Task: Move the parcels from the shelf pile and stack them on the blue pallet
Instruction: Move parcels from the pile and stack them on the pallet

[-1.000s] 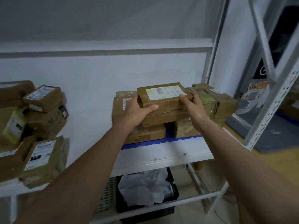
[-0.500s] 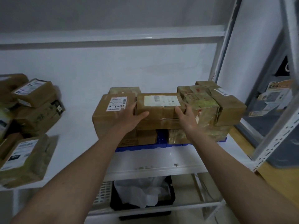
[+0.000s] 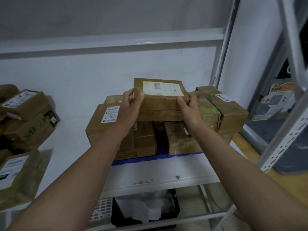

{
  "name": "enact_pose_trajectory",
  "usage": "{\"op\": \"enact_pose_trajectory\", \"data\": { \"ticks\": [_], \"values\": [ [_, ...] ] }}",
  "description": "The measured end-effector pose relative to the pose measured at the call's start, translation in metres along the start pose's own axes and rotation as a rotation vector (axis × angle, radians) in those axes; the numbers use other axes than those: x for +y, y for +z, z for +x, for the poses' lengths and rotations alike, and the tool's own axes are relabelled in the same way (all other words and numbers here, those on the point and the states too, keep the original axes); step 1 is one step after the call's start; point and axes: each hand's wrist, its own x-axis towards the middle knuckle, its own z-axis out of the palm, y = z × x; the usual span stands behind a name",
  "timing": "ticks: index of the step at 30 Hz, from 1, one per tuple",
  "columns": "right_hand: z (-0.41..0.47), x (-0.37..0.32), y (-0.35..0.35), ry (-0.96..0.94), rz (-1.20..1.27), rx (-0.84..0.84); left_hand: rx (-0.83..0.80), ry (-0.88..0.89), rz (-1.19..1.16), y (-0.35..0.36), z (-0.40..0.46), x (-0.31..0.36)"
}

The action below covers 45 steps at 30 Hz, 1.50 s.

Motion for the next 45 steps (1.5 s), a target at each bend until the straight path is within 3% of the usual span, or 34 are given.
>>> {"op": "enact_pose_trajectory", "data": {
  "ticks": [7,18,33,45],
  "values": [
    [0.034,-0.031,-0.004,-0.070,-0.118,0.027,-0.021,-0.093,-0.218,0.003,0.041,0.022],
    [0.102,-0.046,-0.018,-0.027,-0.287,0.051,-0.060,-0.142,-0.386,0.040,0.121,0.015],
    [0.256,-0.012,-0.064,-0.003,-0.504,-0.104,0.010,-0.190,-0.338,0.119,0.230,-0.023],
    [0.303,0.038,-0.090,0.112,-0.881,-0.301,-0.148,-0.399,-0.363,0.161,0.248,-0.075]
  ]
}}
